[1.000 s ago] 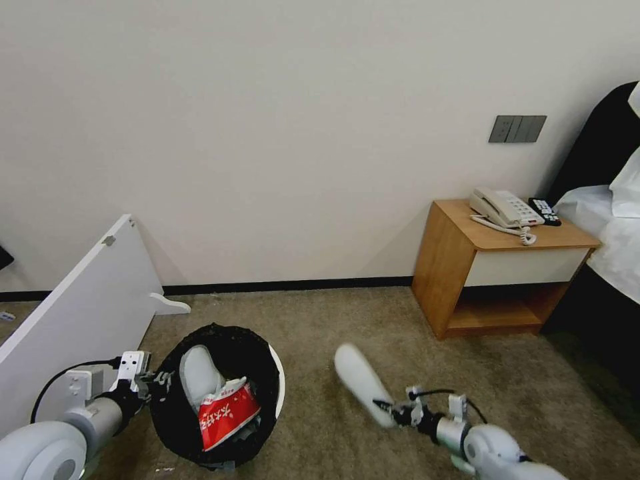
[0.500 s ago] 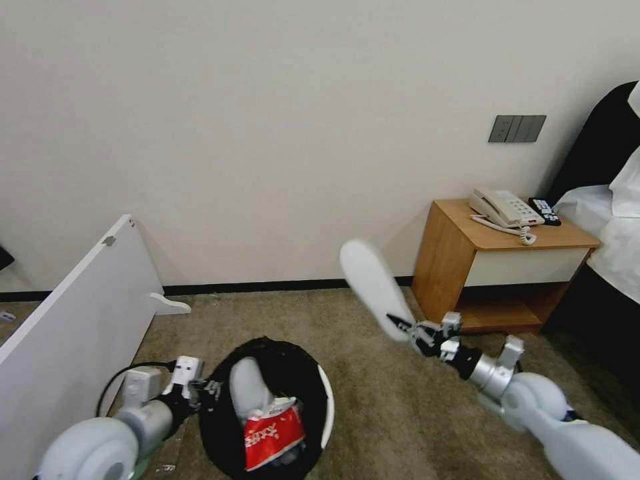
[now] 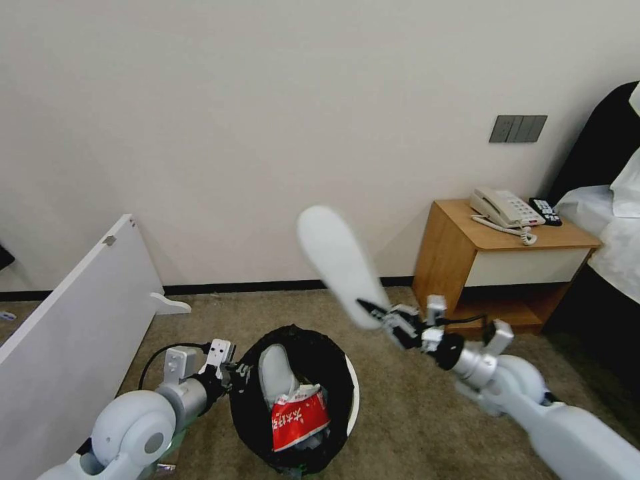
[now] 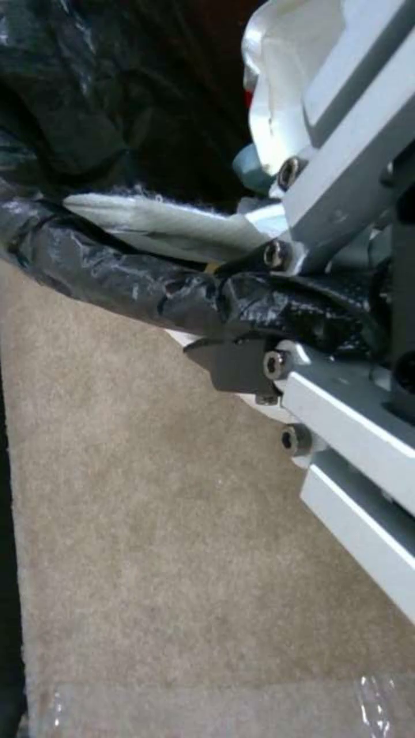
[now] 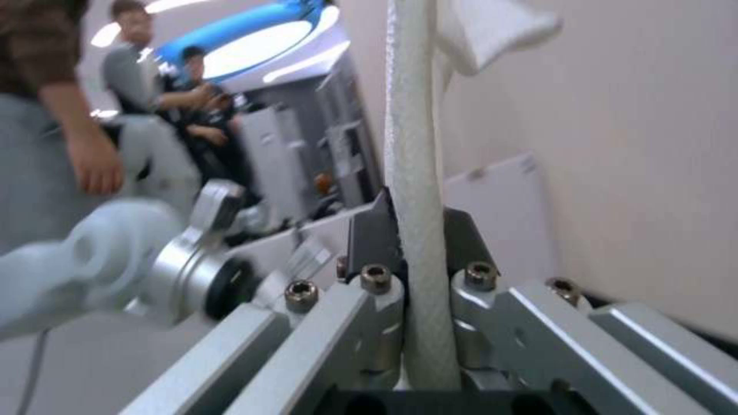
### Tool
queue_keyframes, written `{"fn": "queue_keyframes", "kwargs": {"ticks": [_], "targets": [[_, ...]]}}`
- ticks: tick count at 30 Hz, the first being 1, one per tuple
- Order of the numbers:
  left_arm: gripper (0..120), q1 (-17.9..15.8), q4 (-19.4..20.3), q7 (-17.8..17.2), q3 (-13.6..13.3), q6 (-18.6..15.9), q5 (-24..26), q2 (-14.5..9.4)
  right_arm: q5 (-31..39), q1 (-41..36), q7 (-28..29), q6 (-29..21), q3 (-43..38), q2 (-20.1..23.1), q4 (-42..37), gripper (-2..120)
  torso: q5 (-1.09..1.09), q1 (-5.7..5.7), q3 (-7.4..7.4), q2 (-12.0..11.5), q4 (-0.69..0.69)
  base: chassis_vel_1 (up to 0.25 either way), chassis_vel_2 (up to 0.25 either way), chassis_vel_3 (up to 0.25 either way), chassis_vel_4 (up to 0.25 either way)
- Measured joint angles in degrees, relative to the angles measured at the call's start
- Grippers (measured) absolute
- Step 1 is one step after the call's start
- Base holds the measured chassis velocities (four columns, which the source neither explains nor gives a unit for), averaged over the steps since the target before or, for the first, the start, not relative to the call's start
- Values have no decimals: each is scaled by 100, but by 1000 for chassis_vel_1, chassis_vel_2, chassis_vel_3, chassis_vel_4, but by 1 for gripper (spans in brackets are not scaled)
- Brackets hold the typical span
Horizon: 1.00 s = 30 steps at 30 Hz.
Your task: Pick up the trash bin, then pick up the garbage from the floor and place it into the trash bin.
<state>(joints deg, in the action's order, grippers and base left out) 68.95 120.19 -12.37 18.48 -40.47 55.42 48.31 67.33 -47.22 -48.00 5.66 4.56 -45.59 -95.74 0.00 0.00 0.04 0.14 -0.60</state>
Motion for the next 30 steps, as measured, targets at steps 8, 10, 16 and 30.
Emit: {"fn": "queue_keyframes", "kwargs": {"ticks": [8, 10, 16, 30], "targets": [[2, 76, -6, -11, 62, -3, 27, 54, -141, 446, -325, -24, 875, -219, 333, 1, 0, 0, 0, -1, -1, 0, 0, 0, 0], [2, 106, 9, -19, 107, -8, 36, 44, -222, 666, -357, -48, 1177, -179, 418, 1, 0, 0, 0, -1, -1, 0, 0, 0, 0], [2, 165, 52, -20, 200, -14, 69, 13, -288, 1010, -293, -101, 1565, -90, 466, 1, 0, 0, 0, -1, 0, 0, 0, 0, 0], [2, 365, 105, -18, 381, -22, 109, -71, -411, 1166, -369, -276, 1889, 280, 447, 1, 1, 0, 0, -1, -2, 0, 0, 0, 0]]}}
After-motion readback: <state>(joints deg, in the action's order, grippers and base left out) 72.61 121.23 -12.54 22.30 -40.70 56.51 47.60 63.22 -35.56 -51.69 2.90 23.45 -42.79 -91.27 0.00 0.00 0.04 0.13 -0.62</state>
